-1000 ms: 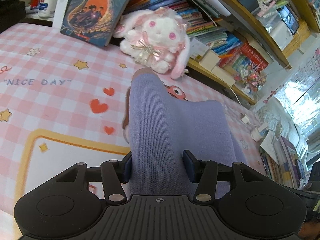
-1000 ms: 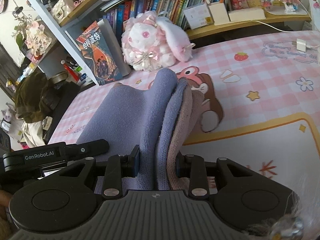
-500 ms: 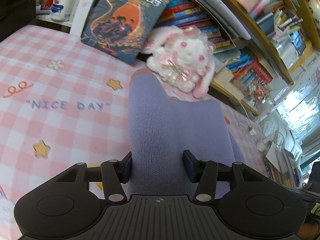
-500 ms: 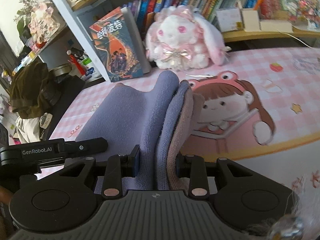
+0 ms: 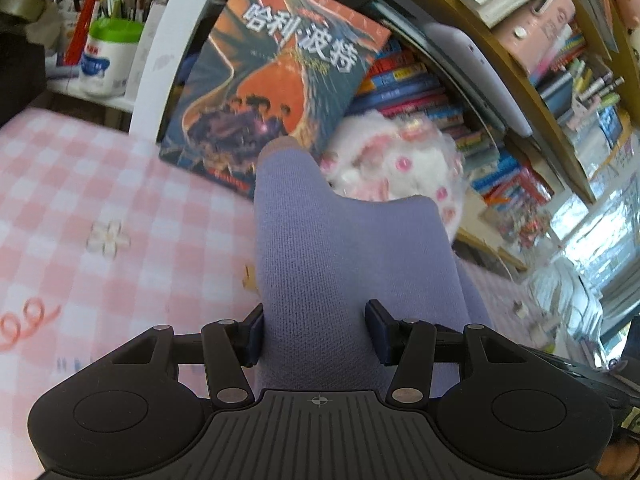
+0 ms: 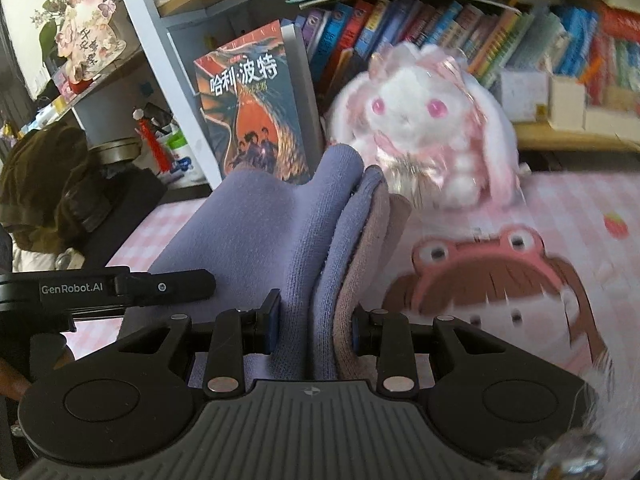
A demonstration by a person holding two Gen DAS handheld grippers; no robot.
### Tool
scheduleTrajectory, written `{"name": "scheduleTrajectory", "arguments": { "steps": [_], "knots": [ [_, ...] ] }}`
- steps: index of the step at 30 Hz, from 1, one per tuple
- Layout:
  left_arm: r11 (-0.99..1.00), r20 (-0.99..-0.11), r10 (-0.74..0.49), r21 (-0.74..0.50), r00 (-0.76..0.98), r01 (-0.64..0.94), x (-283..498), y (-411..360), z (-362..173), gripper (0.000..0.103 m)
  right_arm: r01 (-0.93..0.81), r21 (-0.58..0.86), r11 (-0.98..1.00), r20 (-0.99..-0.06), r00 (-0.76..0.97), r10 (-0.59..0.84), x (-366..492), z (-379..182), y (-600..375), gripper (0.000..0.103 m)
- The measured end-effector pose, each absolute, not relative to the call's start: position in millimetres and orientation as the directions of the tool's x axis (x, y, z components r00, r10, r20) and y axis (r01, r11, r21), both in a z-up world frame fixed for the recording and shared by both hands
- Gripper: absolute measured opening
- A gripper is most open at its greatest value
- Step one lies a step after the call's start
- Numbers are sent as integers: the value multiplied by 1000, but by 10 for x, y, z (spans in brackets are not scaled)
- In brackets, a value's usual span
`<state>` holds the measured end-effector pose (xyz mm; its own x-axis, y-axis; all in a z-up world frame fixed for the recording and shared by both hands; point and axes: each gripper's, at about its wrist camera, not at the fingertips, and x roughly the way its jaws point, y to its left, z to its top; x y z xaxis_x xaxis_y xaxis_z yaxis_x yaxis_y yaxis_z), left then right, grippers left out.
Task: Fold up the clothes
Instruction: 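Open both tools and release the folded sweater on the mat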
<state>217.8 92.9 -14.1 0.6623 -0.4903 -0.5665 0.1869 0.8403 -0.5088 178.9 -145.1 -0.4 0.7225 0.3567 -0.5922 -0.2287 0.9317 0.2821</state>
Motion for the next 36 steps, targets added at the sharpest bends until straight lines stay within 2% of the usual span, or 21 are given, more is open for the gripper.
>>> {"name": "scheduleTrajectory", "arguments": {
  "steps": [5, 8, 10, 12, 14, 16, 18, 22, 28, 33, 36],
  "knots": [
    [828, -518, -484, -531, 705, 178, 2355, 1003, -268, 50, -267, 275, 924, -544, 748, 379, 2039, -54, -1448, 29],
    [846, -596, -461, -519, 658, 122, 2483, 1003, -530, 50, -209, 344, 916, -591, 710, 383, 2206, -310, -1536, 31],
    [837, -583, -465, -535, 666, 116, 2473, 1045, -618, 53, -127, 383, 915, -648, 669, 364, 2303, -537, -1614, 39],
    [833, -584, -467, -543, 664, 109, 2457, 1063, -614, 53, -94, 449, 889, -629, 673, 389, 2310, -622, -1711, 40],
    [834, -586, -466, -542, 663, 108, 2437, 1060, -615, 55, -85, 456, 886, -630, 673, 388, 2303, -623, -1726, 44],
    [836, -598, -457, -541, 659, 88, 2427, 1067, -623, 63, -77, 438, 896, -640, 674, 370, 2304, -607, -1714, 53],
    [841, -604, -449, -535, 659, 83, 2371, 1083, -594, 66, -58, 429, 901, -652, 671, 354, 2292, -586, -1725, 62],
    [854, -616, -428, -515, 661, 73, 2224, 1117, -520, 68, -11, 444, 896, -663, 669, 337, 2169, -523, -1790, 64],
    [890, -633, -371, -451, 680, 66, 1811, 1081, -358, 71, 36, 399, 916, -653, 713, 256, 1798, -348, -1777, 71],
    [937, -667, -297, -341, 684, 74, 1559, 947, -324, 81, 43, 272, 961, -647, 748, 150, 1446, -226, -1627, 88],
    [951, -680, -270, -300, 681, 78, 1412, 879, -322, 84, 65, 205, 977, -671, 736, 92, 1279, -236, -1536, 93]
  ]
}}
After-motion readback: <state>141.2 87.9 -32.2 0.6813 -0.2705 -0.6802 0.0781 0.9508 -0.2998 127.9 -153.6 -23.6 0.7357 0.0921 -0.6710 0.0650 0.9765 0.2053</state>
